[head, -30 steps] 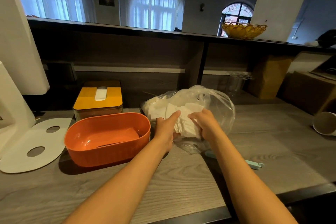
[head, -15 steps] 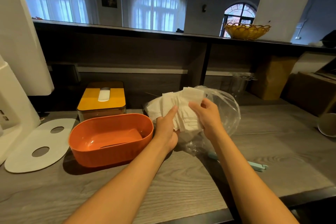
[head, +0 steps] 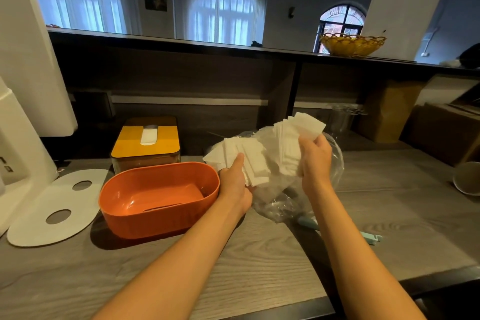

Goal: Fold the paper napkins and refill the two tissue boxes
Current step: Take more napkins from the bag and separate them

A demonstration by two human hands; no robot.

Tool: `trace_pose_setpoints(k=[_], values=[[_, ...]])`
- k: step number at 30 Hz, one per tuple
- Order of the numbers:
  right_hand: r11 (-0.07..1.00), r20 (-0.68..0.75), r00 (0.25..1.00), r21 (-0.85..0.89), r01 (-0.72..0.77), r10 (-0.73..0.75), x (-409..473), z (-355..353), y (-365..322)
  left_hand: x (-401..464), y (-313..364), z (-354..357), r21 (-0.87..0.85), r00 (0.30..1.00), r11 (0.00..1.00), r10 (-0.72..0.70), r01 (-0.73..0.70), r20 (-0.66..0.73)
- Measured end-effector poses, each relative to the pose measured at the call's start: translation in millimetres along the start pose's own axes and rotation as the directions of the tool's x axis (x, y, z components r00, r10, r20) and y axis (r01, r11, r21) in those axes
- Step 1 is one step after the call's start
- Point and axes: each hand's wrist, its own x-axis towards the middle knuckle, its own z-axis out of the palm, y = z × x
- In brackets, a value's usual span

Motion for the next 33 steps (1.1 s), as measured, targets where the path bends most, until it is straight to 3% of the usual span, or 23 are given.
trace_pose_setpoints(k=[2,5,8,12,13,15,17,20,23,28,31,33], values=[[0.998,0.082,0.995,0.01,-0.064,0.063,-4,5,0,1,-2,0,0.005,1.0,1.0,0.0,0.0,-0.007],[0.97,0.214,0.97,-0.234,-0.064,0.116,-15,21,9,1,-6,0,0.023,0.999,1.0,-0.006,0.005,0.05],[0.956,0.242,0.96,-0.285,-0.07,0.142,-21,28,16,0,-9,0,0.168,0.995,0.986,-0.001,-0.016,0.097],[0.936,0.258,0.944,-0.332,-0.115,0.208,-13,22,9,2,-5,-3,0.311,0.999,0.95,0.001,-0.013,0.038],[0.937,0.226,0.963,-0.343,-0.062,0.146,-9,18,7,3,-3,-5,0.328,0.999,0.945,-0.001,-0.014,0.044],[0.9,0.185,0.975,-0.392,0.191,-0.126,-2,6,4,3,-1,-9,0.392,0.995,0.919,0.0,-0.04,0.103],[0.779,0.3,0.892,-0.442,0.445,-0.34,2,-3,0,1,-3,-9,0.483,0.983,0.87,0.014,-0.101,0.181],[0.677,0.487,0.821,-0.498,0.542,-0.298,1,-2,2,-1,-9,-9,0.621,0.958,0.758,0.018,-0.2,0.287],[0.646,0.492,0.834,-0.556,0.522,-0.25,-2,5,6,-4,-12,-9,0.653,0.932,0.71,0.009,-0.262,0.363],[0.77,0.377,0.872,-0.436,0.465,-0.313,3,0,5,-7,-13,-7,0.657,0.926,0.699,0.019,-0.282,0.377],[0.904,0.225,0.91,-0.176,0.39,-0.349,-3,0,-3,-8,-13,-8,0.635,0.907,0.705,0.028,-0.315,0.419],[0.943,0.096,0.939,0.007,0.332,-0.331,-5,-2,-12,-9,-13,-7,0.588,0.932,0.769,0.026,-0.25,0.362]])
